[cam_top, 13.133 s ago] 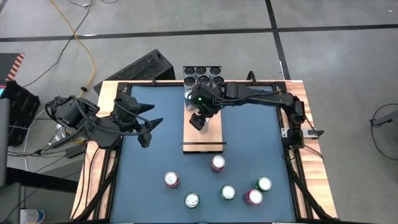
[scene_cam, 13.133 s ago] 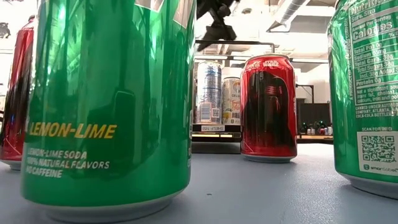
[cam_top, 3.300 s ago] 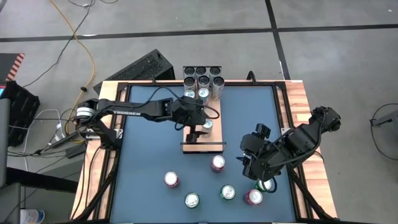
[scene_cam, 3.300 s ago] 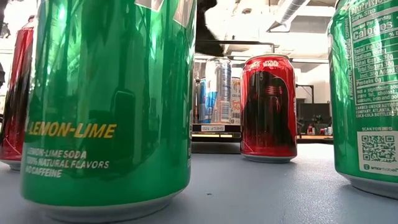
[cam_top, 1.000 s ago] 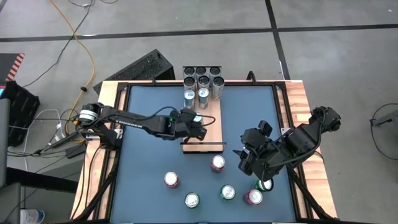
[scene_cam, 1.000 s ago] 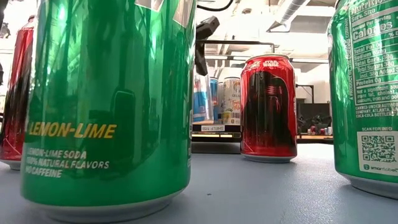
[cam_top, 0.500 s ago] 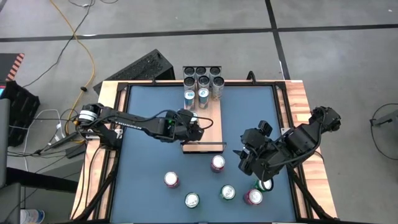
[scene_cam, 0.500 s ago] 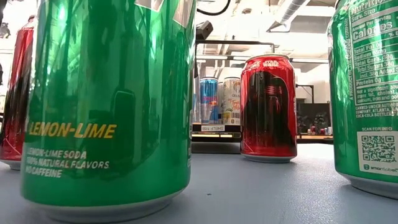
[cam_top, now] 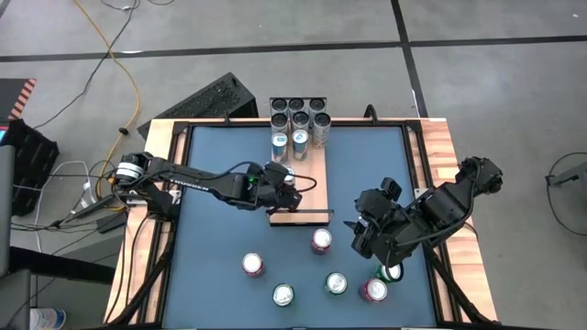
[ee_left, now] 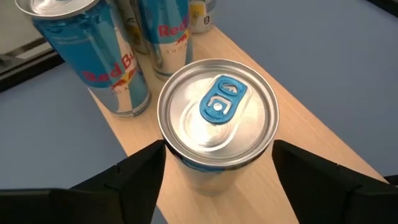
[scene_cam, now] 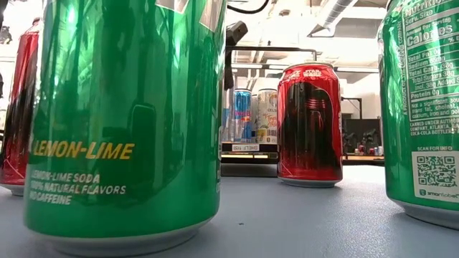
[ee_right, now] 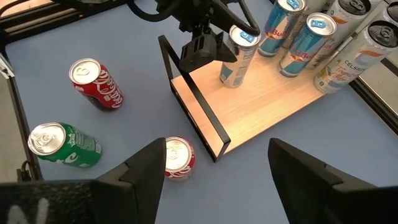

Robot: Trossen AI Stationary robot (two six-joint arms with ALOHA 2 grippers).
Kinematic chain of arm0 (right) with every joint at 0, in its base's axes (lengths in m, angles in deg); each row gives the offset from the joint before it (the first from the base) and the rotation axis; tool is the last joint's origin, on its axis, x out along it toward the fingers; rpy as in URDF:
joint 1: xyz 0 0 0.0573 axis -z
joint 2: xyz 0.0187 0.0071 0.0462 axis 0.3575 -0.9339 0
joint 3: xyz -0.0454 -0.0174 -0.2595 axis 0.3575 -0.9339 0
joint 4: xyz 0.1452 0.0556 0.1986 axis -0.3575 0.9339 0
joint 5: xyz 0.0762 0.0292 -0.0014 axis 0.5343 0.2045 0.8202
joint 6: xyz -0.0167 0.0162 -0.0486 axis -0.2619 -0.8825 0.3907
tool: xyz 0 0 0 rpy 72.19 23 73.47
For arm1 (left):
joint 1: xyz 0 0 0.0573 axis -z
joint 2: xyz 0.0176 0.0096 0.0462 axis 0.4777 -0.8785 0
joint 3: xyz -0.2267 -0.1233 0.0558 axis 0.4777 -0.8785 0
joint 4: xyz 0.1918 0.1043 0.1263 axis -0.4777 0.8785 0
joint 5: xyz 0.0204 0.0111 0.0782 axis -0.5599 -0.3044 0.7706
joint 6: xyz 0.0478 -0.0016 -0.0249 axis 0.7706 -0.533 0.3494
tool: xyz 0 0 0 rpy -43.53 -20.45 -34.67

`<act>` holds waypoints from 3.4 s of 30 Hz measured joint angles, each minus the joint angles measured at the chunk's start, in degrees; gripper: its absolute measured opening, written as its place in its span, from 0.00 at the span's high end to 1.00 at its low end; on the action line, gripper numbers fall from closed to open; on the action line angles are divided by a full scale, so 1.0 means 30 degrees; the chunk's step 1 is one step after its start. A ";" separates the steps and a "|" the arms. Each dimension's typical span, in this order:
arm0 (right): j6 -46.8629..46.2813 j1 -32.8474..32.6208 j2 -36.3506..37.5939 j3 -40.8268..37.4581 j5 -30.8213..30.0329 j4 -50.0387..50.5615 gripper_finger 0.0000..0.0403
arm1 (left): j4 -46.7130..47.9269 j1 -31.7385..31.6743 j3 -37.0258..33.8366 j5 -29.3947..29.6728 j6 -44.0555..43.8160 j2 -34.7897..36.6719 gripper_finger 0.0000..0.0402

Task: Place canned beverage on shelf
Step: Put the blue soda can on the shelf aligned with the other blue soda cans

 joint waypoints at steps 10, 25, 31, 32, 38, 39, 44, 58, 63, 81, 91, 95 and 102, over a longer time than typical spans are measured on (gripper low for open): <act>-0.0007 0.0000 0.0007 0.0000 0.0015 -0.0007 0.34 | -0.0524 -0.0007 0.0000 -0.0594 0.0012 0.0007 0.20; 0.0007 0.0000 0.0007 0.0000 0.0015 0.0007 0.34 | -0.0998 0.0007 0.0007 -0.1667 0.0524 0.0007 0.18; 0.0090 0.0221 0.0007 0.0000 -0.0577 0.0015 0.34 | -0.1918 0.0007 0.0007 -0.2592 0.0510 0.0007 0.18; 0.0168 0.0299 0.0007 0.0000 -0.0642 0.0007 0.34 | -0.1980 0.0007 0.0007 -0.2742 0.0472 0.0007 0.18; 0.0517 0.0815 0.0007 0.0000 -0.0985 0.0015 0.34 | -0.3181 0.0022 0.0000 -0.3456 0.0131 0.0007 0.18; 0.0517 0.0921 0.0007 0.0000 -0.0991 0.0017 0.34 | -0.3237 0.0022 0.0005 -0.3624 0.0139 0.0007 0.18; 0.0875 0.1195 0.0007 0.0000 -0.0998 0.0008 0.34 | -0.3774 0.0066 0.0000 -0.4129 0.0349 0.0007 0.18; 0.1743 0.4395 -0.1246 -0.0022 -0.0996 -0.0009 0.34 | -0.1904 0.0535 0.0000 -0.5291 0.1102 0.1322 0.18; 0.2746 0.7023 -0.2142 -0.0010 0.2313 -0.1146 0.34 | 0.0073 0.1284 0.0000 -0.6062 0.1789 0.3361 0.18; 0.7372 1.2131 -0.5615 -0.0012 0.9461 -0.6127 0.34 | 0.3513 0.3982 0.0003 -0.1326 0.0121 0.7656 0.18; 0.8101 1.2748 -0.5734 0.0015 0.9718 -0.5493 0.34 | 0.3487 0.4218 0.0004 -0.1625 -0.0266 0.7511 0.18; 0.9275 1.2939 -0.5828 0.0007 0.9743 -0.5597 0.34 | 0.3498 0.4204 0.0001 -0.1603 -0.0269 0.7511 0.18; 0.9406 1.3179 -0.6037 0.0009 0.9624 -0.6321 0.34 | 0.3558 0.4211 0.0000 -0.1588 -0.0269 0.7511 0.18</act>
